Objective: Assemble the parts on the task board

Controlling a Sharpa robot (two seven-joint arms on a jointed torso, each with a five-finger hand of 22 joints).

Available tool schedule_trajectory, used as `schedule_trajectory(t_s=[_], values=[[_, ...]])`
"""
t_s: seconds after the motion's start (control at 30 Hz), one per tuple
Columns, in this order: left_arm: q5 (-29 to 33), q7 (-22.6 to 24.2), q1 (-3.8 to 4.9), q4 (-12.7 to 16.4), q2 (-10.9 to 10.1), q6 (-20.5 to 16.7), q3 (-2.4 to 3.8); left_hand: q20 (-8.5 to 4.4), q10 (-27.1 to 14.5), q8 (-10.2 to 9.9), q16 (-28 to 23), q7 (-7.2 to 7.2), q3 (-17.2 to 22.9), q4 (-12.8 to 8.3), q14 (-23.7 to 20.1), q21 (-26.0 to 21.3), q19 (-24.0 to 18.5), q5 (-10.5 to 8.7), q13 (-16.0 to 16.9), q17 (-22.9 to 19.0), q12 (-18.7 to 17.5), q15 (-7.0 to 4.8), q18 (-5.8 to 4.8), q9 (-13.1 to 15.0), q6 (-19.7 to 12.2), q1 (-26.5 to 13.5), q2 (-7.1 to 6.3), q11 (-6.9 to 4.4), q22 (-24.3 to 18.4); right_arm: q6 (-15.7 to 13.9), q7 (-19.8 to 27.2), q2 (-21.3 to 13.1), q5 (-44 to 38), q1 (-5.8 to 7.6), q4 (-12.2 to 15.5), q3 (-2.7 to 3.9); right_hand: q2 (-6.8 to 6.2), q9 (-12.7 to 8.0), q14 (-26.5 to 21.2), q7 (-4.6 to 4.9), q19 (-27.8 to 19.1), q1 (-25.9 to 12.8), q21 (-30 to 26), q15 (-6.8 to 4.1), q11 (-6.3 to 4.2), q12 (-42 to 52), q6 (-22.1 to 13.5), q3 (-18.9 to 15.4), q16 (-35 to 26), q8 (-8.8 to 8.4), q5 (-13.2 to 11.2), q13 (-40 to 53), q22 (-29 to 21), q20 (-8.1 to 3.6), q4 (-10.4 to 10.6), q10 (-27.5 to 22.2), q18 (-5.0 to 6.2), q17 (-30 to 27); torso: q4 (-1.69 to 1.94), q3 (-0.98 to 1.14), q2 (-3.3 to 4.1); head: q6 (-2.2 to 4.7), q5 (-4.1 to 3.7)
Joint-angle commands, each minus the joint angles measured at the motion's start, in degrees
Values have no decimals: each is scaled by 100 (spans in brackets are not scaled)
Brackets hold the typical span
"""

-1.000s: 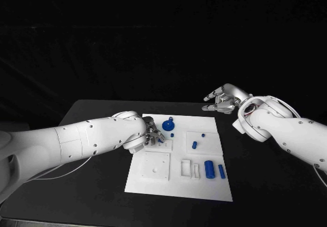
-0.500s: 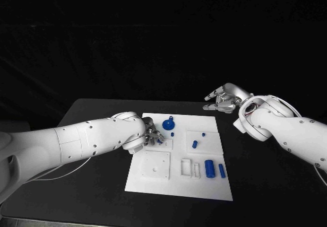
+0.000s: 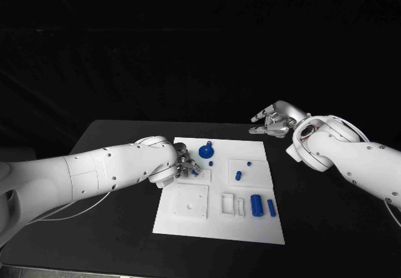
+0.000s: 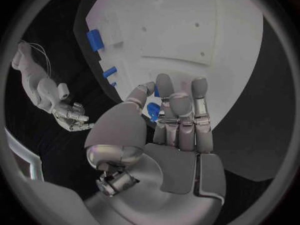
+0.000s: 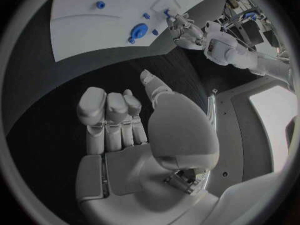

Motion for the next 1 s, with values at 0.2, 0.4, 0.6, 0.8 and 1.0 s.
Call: schedule_trajectory(t_s=[0.2, 0.4, 0.6, 0.8, 1.0], values=[[-61, -99, -26, 30, -16, 285, -15, 20, 265, 37, 89, -534, 211, -243, -18, -67, 70, 21, 23, 39, 94, -36, -81, 2061, 793, -10, 53, -61, 100, 94, 12, 5, -8, 1, -5, 4, 6, -5, -6, -8, 196, -63, -23, 18, -8, 4, 33, 8, -26, -25, 30, -6, 665, 27, 0, -51, 70, 6, 3, 1, -3, -20, 0], [-71, -102, -26, 48, -21, 323, -15, 25, 264, 49, 146, -550, 204, -244, -6, -68, 77, 15, 43, 98, 150, -33, -81, 2127, 845, -9, 56, -67, 106, 101, 13, 10, -8, 1, -21, 4, 5, -5, -7, -7, 197, -64, -22, 19, -8, 3, 34, 8, -31, -26, 42, -9, 666, 27, -2, -52, 70, 3, -3, 0, 0, -24, -2], [-87, -109, -27, 69, -24, 351, -15, 35, 263, 50, 219, -564, 192, -240, 3, -58, 78, 11, 59, 203, 211, -29, -71, 2238, 886, -7, 61, -71, 107, 107, 13, 13, -8, 1, -34, 4, 5, -5, -7, -8, 197, -66, -22, 18, -9, 12, 32, 11, -31, -27, 67, -5, 666, 26, -3, -48, 70, 4, 1, 3, 0, -30, -4], [-139, -115, -27, 68, -26, 363, -15, 40, 263, 52, 255, -573, 190, -239, 10, -50, 75, -4, 67, 256, 243, -28, -66, 2304, 913, -7, 68, -74, 108, 115, 13, 16, -8, 1, -39, 4, 5, -5, -8, -8, 197, -68, -27, 17, -9, 3, 33, 11, -36, -27, 79, -13, 665, 26, -3, -54, 70, 1, 5, -2, -4, -30, -6], [-187, -124, -27, 60, -25, 381, -15, 44, 263, 50, 274, -576, 185, -237, 13, -41, 76, -15, 72, 281, 264, -27, -64, 2337, 921, -7, 71, -75, 109, 124, 15, 21, -8, 1, -44, 4, 5, -5, -6, -9, 198, -69, -25, 17, -10, 1, 35, 12, -34, -26, 92, -17, 666, 25, -4, -56, 69, 4, 0, 0, -2, -30, -5]])
